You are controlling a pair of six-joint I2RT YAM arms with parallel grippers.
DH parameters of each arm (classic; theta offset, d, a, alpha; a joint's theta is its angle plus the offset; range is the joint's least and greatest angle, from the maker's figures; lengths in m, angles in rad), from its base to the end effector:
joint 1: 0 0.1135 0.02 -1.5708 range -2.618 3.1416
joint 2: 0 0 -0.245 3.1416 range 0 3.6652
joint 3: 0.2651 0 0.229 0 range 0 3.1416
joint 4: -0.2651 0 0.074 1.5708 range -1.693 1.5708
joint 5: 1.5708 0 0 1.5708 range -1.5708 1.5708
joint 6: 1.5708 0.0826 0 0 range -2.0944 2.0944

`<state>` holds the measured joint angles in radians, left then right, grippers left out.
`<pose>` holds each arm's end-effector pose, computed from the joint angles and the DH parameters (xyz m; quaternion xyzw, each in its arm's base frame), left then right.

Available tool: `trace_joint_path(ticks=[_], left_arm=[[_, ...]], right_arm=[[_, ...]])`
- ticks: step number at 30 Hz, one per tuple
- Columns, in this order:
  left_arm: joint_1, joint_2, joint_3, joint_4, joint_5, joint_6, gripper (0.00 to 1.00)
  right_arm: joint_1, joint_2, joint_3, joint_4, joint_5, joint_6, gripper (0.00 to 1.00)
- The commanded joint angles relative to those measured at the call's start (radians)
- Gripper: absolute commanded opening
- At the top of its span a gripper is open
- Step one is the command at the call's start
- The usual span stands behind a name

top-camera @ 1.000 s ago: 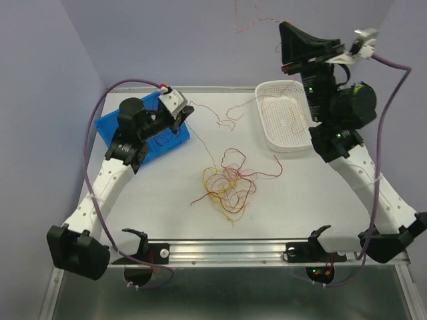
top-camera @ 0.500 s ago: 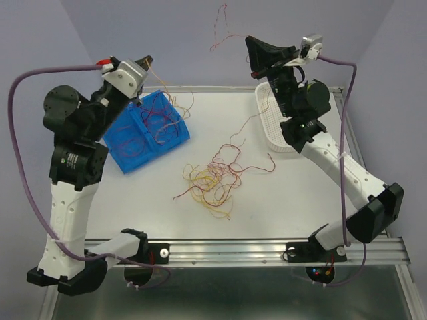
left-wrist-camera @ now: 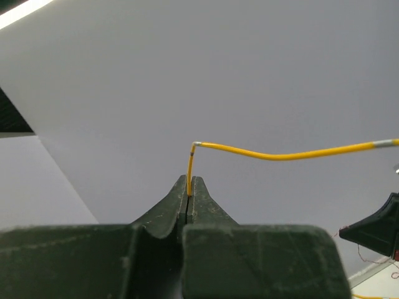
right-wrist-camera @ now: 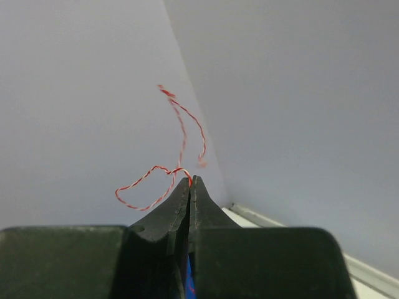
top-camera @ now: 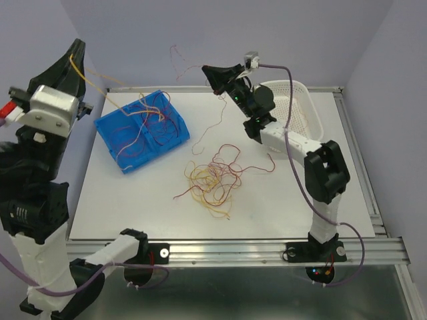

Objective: Untangle the cables
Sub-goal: Place the cable in the bin.

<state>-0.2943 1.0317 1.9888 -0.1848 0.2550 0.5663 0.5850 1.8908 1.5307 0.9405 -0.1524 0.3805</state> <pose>0.0731 -0.0439 0.6464 0.2673 0.3015 0.0749 0.9121 0.3726 0.2618 0.4097 -0.1150 0.4645 0.4393 0.7603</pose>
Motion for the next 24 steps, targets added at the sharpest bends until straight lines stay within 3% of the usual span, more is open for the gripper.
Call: trace_joint_path(ticks=[1, 7, 15, 19, 24], left_arm=[[0.001, -0.105, -0.115, 0.149, -0.112, 0.082, 0.00], [0.001, -0.166, -0.209, 0.137, -0.209, 0.139, 0.00], [0.001, -0.226, -0.318, 0.123, -0.246, 0.182, 0.00], [0.003, -0.242, -0.346, 0.125, -0.284, 0.193, 0.00], [0.001, -0.248, -0.374, 0.122, -0.287, 0.205, 0.00]], right_arm=[[0.010, 0.162, 0.179, 0.269, -0.134, 0.197, 0.00], [0.042, 0.419, 0.402, 0.417, -0.199, 0.366, 0.01], [0.111, 0.746, 0.783, 0.460, -0.142, 0.379, 0.01], [0.119, 0.868, 0.884, 0.478, -0.076, 0.360, 0.00], [0.127, 0.936, 0.855, 0.486, -0.043, 0.331, 0.01]])
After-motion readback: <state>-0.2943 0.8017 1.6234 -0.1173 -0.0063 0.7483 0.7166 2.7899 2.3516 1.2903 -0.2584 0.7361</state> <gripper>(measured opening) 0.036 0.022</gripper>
